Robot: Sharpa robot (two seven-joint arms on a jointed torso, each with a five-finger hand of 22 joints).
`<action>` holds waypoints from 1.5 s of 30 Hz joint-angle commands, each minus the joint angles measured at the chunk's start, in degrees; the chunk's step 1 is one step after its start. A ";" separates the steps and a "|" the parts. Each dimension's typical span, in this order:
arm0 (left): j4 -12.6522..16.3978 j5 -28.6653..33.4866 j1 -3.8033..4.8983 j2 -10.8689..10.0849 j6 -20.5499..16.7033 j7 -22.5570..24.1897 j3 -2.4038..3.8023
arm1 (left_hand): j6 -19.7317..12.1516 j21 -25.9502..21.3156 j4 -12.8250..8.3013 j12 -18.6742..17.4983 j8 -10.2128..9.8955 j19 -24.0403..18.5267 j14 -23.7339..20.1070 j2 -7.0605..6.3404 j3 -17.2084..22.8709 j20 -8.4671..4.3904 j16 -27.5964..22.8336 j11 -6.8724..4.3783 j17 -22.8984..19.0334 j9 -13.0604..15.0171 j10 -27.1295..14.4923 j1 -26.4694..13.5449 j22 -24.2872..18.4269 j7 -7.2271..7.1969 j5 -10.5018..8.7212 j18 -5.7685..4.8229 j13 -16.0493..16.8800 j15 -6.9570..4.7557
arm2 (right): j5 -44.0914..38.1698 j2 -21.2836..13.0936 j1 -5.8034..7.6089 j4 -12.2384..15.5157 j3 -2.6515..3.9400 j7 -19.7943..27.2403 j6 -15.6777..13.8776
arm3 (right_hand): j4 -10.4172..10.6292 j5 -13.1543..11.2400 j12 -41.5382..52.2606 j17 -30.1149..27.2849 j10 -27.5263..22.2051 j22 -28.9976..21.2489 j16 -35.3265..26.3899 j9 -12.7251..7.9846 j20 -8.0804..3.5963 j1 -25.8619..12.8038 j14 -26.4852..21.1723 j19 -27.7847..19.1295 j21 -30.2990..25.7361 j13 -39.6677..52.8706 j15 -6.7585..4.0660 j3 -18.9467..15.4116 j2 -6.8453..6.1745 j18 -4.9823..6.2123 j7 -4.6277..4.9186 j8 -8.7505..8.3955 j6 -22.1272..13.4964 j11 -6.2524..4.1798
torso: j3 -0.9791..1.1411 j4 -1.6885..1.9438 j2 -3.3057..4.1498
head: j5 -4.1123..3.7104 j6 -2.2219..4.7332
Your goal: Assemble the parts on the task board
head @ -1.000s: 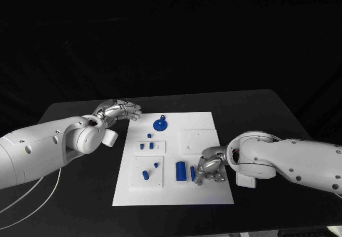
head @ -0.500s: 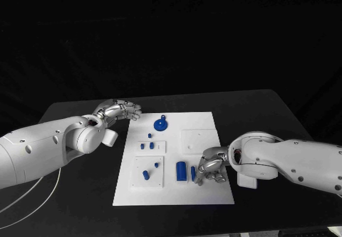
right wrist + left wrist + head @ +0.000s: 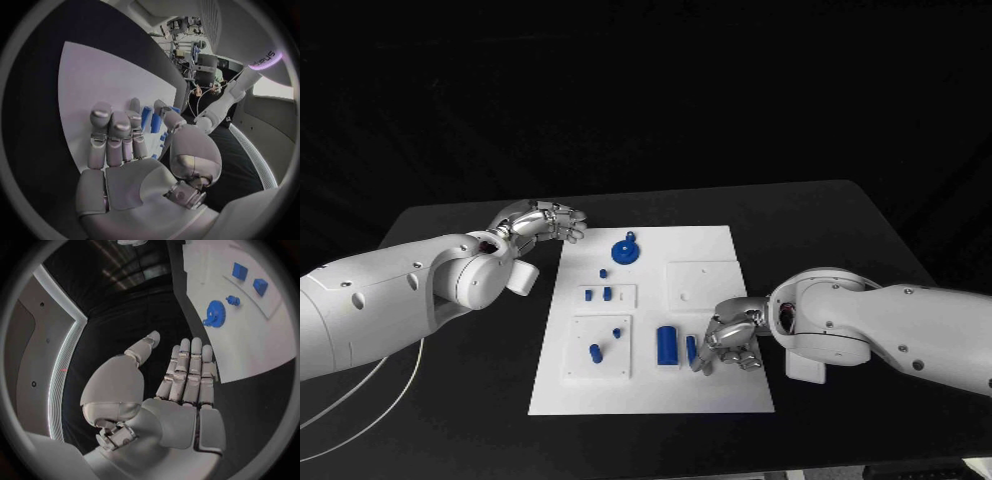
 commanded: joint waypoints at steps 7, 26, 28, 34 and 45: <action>0.08 -0.21 0.01 0.02 0.83 0.41 0.03 | -0.42 -0.37 0.23 0.06 0.29 0.14 0.18 0.00 0.05 0.18 -0.41 -0.14 0.13 -0.06 -0.46 -0.34 0.11 -0.06 -0.20 0.99 -0.09 0.38 | -0.81 -0.29 -0.47 -0.09 -0.41 -0.19 1.45 | 0.06 -1.60 0.00 -0.04 -0.37 -0.34 -0.47 0.10 -0.36 0.95 -0.34 -0.36 -0.57 -0.13 -0.21 -3.23 0.61 0.84 0.17 0.21 -0.68 0.08 | 0.00 0.00 0.00 | 0.13 -0.05; 0.11 -0.24 0.01 -0.03 0.83 0.36 0.03 | -0.43 -0.41 0.21 0.06 0.30 0.16 0.19 -0.01 0.06 0.18 -0.47 -0.14 0.21 -0.07 -0.47 -0.32 0.16 -0.06 -0.21 0.99 -0.09 0.38 | -1.40 -0.12 -0.47 -0.35 -0.41 -0.80 0.01 | 2.65 -6.28 -0.01 0.08 -0.13 -0.62 -0.47 0.02 -0.62 1.59 -0.28 -0.11 -0.84 -0.24 -0.42 -2.15 2.63 0.84 -0.03 0.20 -0.33 -0.13 | -0.02 0.00 -0.01 | 0.05 -0.07; 0.11 -0.24 0.01 -0.02 0.86 0.36 0.03 | -0.43 -0.42 0.21 0.06 0.31 0.16 0.19 -0.01 0.06 0.18 -0.48 -0.14 0.22 -0.07 -0.47 -0.32 0.17 -0.06 -0.21 0.99 -0.09 0.38 | -1.40 -0.05 -0.47 -0.36 -0.41 -0.85 0.02 | 2.84 -6.29 0.01 0.11 -0.09 -0.61 -0.44 0.06 -0.66 1.92 -0.28 -0.08 -0.82 -0.23 -0.44 -1.69 3.39 0.84 -0.05 0.23 -0.30 -0.15 | -0.02 -0.02 -0.01 | 0.06 -0.10; 0.13 -0.25 0.01 -0.04 0.83 0.34 0.03 | -0.43 -0.43 0.22 0.06 0.31 0.17 0.20 0.01 0.06 0.19 -0.49 -0.13 0.25 -0.07 -0.46 -0.32 0.19 -0.06 -0.21 0.99 -0.09 0.38 | -1.43 0.09 -0.47 -0.51 -0.41 -0.98 -0.13 | 3.67 -6.29 0.05 0.17 -0.01 -0.56 -0.38 0.13 -0.62 2.20 -0.28 -0.08 -0.76 -0.21 -0.45 -0.66 5.27 0.84 -0.08 0.30 -0.19 -0.18 | -0.02 -0.01 -0.02 | 0.05 -0.15; 0.14 -0.42 0.01 -0.06 0.88 0.29 0.02 | -0.42 -0.48 0.08 0.07 0.33 0.17 0.22 -0.05 0.10 0.17 -0.56 -0.15 0.36 -0.07 -0.46 -0.13 0.25 -0.07 -0.24 1.00 -0.09 0.37 | -3.18 0.67 -0.47 -0.64 -0.41 -0.85 -1.35 | 3.11 -6.28 0.22 0.31 0.28 -0.31 -0.22 0.29 -0.62 5.60 -0.25 -0.07 -0.45 -0.12 -0.50 3.49 6.32 0.84 -0.20 0.50 0.14 -0.29 | 0.00 -0.01 0.00 | 0.02 -0.18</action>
